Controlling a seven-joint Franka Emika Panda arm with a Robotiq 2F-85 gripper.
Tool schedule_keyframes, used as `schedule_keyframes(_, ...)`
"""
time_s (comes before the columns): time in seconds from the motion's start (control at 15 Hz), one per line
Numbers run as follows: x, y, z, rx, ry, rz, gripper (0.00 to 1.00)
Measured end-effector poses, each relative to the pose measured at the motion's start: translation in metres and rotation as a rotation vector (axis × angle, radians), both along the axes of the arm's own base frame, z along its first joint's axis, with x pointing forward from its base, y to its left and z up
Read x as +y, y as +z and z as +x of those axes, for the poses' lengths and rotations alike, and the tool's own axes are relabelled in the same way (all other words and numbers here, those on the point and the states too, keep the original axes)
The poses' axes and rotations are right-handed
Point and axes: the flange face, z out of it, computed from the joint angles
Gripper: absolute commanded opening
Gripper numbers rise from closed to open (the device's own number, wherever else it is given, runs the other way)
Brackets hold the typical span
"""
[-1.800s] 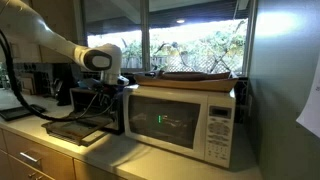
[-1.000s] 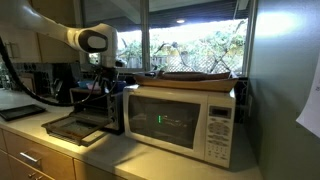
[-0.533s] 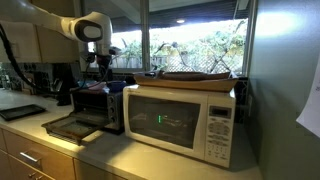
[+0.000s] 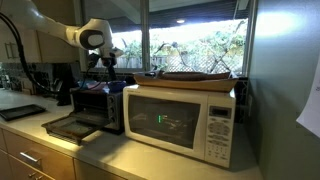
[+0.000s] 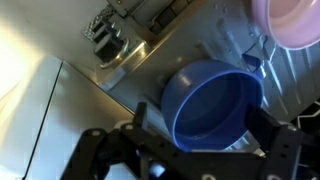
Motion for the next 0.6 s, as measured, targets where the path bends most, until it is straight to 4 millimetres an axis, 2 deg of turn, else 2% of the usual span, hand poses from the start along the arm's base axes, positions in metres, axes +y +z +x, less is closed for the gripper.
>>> schedule_keyframes(0.33,-0.008,-0.014,0.017,-0.035,-0.018,-0.069,1.00)
schedule_keyframes(0.47,-0.012,-0.017,0.020,-0.032,-0.014,-0.096,0.91)
schedule_keyframes(0.53,-0.013,-0.018,0.021,-0.031,-0.013,-0.107,0.78)
schedule_keyframes(0.6,-0.014,-0.018,0.022,-0.030,-0.011,-0.115,0.71)
